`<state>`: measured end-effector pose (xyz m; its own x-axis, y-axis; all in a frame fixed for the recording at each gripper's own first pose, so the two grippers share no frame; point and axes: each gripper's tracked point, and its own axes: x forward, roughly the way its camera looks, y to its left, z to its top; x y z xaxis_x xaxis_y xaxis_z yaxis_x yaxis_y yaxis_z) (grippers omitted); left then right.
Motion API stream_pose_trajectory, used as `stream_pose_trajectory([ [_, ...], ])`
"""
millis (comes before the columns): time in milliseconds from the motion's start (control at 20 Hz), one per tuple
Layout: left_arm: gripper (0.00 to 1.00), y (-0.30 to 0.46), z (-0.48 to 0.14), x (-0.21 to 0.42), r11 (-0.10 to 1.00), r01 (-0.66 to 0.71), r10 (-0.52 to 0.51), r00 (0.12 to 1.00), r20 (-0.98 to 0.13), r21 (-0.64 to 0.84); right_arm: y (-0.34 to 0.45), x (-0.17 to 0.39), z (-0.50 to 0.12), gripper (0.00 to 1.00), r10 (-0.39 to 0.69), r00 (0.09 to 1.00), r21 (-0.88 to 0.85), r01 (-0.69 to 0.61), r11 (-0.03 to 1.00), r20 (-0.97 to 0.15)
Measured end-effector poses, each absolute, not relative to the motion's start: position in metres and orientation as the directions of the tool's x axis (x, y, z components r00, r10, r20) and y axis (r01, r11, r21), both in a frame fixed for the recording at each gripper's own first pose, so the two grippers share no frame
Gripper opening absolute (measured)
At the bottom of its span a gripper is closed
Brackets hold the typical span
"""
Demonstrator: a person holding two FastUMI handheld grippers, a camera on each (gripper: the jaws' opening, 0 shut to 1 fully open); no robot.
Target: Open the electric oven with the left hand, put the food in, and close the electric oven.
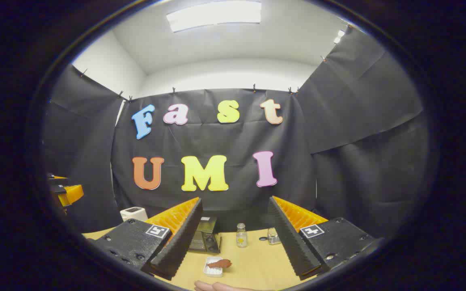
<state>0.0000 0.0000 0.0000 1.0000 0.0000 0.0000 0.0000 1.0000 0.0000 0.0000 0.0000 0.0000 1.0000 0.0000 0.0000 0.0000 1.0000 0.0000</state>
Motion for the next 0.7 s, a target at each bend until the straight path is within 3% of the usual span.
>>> stream_pose_trajectory([
  [450, 0.95, -0.003, -0.005, 0.011, 1.000, 0.026, -0.026, 0.999, 0.022, -0.017, -0.009, 0.015, -0.004, 1.00, -0.019, 0.999, -0.019, 0.020, 1.000, 0.038],
  [700, 0.96, -0.024, -0.010, 0.052, 0.998, 0.046, -0.045, 0.998, 0.038, -0.040, -0.014, 0.030, -0.021, 1.00, -0.014, 0.999, -0.030, 0.015, 0.999, 0.051],
])
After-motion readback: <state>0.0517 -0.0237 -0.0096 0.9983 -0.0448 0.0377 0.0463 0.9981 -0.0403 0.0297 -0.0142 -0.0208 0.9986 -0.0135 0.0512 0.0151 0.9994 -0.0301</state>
